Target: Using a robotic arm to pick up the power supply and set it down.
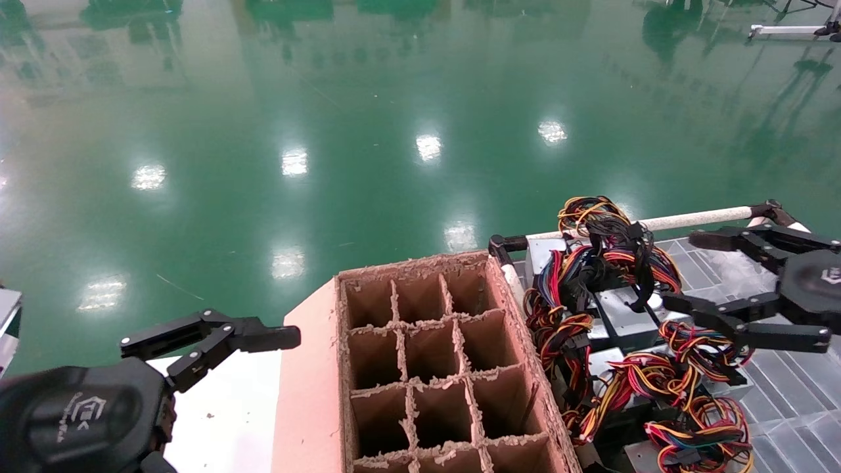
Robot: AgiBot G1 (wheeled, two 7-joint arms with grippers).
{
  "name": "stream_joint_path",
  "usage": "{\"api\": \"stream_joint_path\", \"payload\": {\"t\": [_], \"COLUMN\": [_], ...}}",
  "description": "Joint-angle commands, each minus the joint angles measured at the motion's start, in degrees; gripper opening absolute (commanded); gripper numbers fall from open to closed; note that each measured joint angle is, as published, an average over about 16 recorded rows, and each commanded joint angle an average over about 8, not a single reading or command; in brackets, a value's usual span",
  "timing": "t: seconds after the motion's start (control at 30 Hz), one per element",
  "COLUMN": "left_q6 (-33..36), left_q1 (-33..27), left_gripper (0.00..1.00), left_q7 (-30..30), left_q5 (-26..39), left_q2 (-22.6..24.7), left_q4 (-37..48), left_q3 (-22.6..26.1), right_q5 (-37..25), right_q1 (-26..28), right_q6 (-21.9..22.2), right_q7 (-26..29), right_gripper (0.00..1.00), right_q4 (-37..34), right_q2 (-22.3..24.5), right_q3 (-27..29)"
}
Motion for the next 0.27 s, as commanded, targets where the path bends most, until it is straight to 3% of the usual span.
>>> {"api": "stream_joint_path", "payload": {"t": [0.03,0.27], "left_q6": [0.00,0.00], "left_q1": [0.00,0.00], "left_gripper": [1.00,1.00], "left_q7": [0.00,0.00], "left_q5": [0.00,0.00], "left_q2": [0.00,0.00], "left_q4": [0.00,0.00], "left_q3": [0.00,0.00], "right_q5": [0.75,2.73], "right_q1": [-1.30,-4.74], "right_q6": [0.23,0.85], "right_q7": [0.80,2.90], "right_gripper": [1.00,1.00], "right_q4": [2.04,7.43], "right_q2": [-0.16,-0.59], "right_q3": [0.64,2.34]}}
